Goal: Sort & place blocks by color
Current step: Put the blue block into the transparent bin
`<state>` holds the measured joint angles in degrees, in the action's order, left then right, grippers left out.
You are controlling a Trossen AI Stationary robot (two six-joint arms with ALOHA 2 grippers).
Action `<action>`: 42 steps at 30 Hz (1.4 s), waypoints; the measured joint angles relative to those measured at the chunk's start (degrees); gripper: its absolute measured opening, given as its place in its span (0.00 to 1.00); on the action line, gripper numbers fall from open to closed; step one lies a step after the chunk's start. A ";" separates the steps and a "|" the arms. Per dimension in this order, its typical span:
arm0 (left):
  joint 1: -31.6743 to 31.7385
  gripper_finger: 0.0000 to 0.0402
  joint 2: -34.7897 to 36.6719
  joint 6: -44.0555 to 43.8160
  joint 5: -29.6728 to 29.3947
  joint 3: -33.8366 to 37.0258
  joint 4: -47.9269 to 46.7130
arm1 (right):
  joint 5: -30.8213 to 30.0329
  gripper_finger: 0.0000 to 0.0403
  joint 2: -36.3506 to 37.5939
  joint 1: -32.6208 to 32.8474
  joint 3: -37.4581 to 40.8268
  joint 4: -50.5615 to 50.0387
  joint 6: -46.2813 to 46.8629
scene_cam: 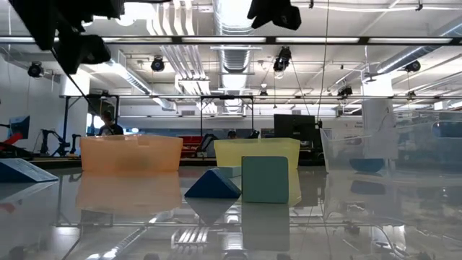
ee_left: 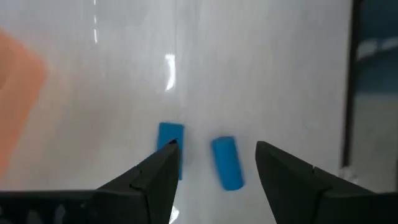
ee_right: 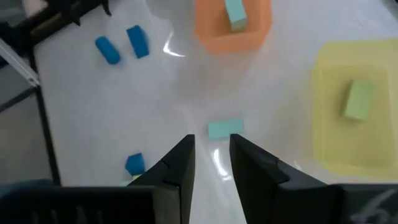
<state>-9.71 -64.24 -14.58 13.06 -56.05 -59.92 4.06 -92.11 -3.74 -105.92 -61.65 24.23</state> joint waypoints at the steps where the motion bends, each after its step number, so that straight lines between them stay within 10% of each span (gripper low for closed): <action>1: -0.10 0.48 -0.61 1.34 0.00 0.91 0.17 | -1.60 0.21 0.08 1.10 0.53 0.04 1.05; 21: -0.70 0.48 -7.64 4.91 -1.36 19.00 12.99 | -12.22 0.17 0.13 8.37 4.38 0.68 12.26; 42: -0.97 0.48 -14.29 4.93 -3.52 19.66 16.85 | -13.28 0.17 0.13 8.37 4.38 0.63 11.77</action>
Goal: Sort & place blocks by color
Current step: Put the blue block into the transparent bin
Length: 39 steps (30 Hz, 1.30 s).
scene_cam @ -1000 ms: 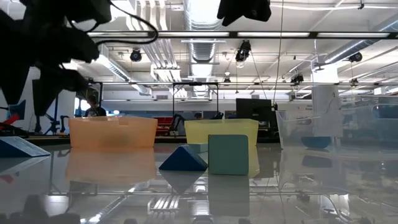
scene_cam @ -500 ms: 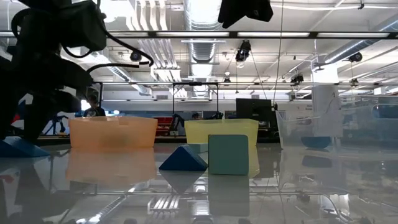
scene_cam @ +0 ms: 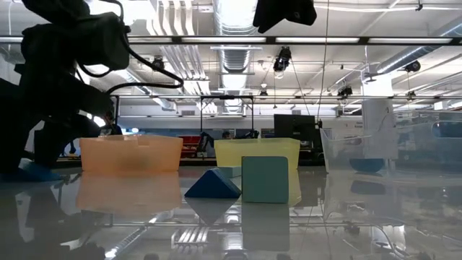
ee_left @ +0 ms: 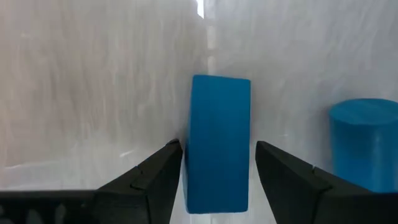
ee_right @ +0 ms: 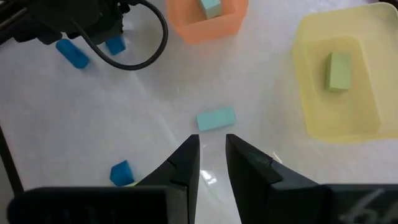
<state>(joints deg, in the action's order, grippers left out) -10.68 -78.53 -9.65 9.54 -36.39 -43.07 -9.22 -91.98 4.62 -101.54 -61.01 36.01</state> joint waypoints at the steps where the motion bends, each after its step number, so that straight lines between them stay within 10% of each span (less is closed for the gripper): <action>1: 0.00 0.48 -0.23 0.00 0.00 -0.05 0.00 | -0.01 0.17 0.00 0.00 0.00 0.02 -0.02; 10: 0.07 0.30 -0.62 -0.08 -0.69 -0.17 -0.04 | 0.01 0.17 0.00 0.02 0.07 0.00 -0.11; 22: 0.00 0.29 7.46 -7.63 -3.70 -4.51 0.23 | 0.14 0.15 0.35 1.40 0.13 5.77 -6.86; 39: 0.21 0.29 27.42 -9.44 -28.45 -21.34 18.14 | 4.50 0.15 0.81 1.02 0.13 44.75 -26.74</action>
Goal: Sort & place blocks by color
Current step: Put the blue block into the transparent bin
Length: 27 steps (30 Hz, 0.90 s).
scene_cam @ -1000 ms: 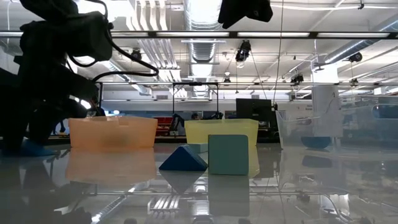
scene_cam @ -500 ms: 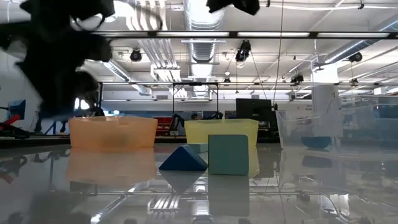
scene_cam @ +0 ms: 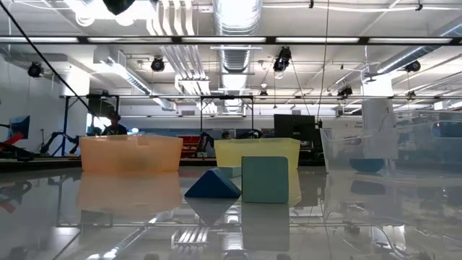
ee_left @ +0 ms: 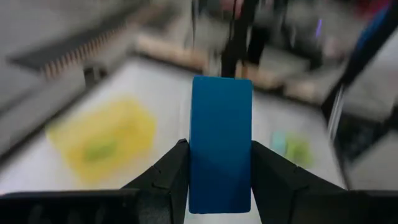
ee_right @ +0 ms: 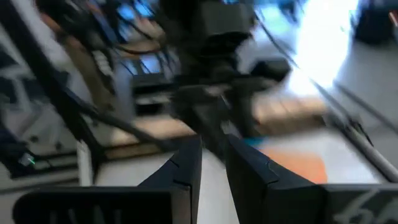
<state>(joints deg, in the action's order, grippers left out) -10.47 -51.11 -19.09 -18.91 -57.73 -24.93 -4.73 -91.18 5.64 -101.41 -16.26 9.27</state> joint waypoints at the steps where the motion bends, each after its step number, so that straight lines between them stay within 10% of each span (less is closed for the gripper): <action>1: 0.01 0.29 0.75 0.57 -0.93 0.14 3.04 | 1.26 0.15 0.00 -0.08 0.00 2.36 -0.82; 14: -0.02 0.29 -1.49 9.13 -0.84 1.01 26.08 | 5.18 0.17 0.00 -0.69 -0.09 10.70 -1.14; 27: -0.04 0.29 -3.98 5.94 3.76 1.11 27.34 | 4.65 0.50 2.07 -2.11 -0.66 10.72 -1.76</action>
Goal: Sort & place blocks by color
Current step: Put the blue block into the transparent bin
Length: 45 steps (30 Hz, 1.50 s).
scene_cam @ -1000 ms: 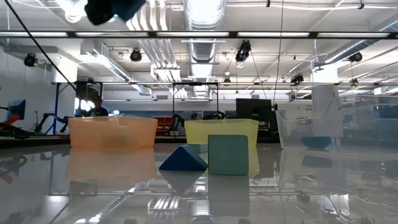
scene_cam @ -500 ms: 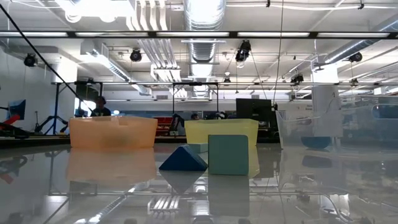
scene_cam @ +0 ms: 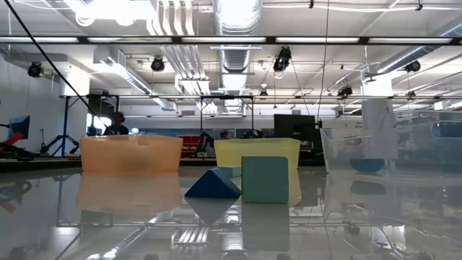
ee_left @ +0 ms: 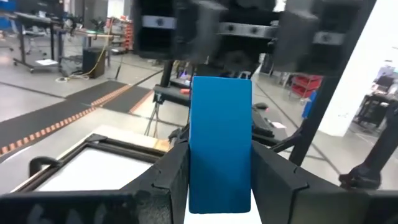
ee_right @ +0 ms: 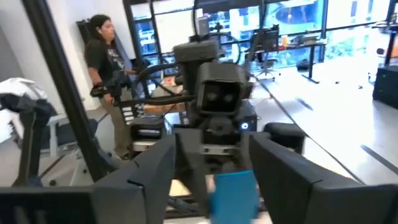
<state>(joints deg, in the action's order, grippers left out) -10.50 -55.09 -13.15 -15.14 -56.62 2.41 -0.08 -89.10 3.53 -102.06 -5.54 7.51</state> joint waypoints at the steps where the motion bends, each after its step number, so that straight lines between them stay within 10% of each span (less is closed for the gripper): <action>1: 0.00 0.29 0.00 -0.02 0.35 0.00 0.84 | 0.00 0.52 0.07 -0.34 0.00 0.00 0.02; 14: 0.02 0.29 -3.47 0.07 2.06 0.02 8.70 | 9.57 0.63 -2.66 -2.96 0.04 0.26 8.23; 31: 0.02 0.29 -3.02 -0.44 1.84 0.76 9.29 | 9.40 0.30 -2.69 -3.00 0.07 0.32 6.56; 45: 0.02 0.41 -2.83 0.04 1.36 0.79 9.05 | 9.55 0.30 -2.70 -3.19 0.07 -1.09 7.96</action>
<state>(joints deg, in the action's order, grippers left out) -10.48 -57.92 -13.10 -13.78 -55.83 11.46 9.47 -91.80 0.34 -102.00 -6.63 15.47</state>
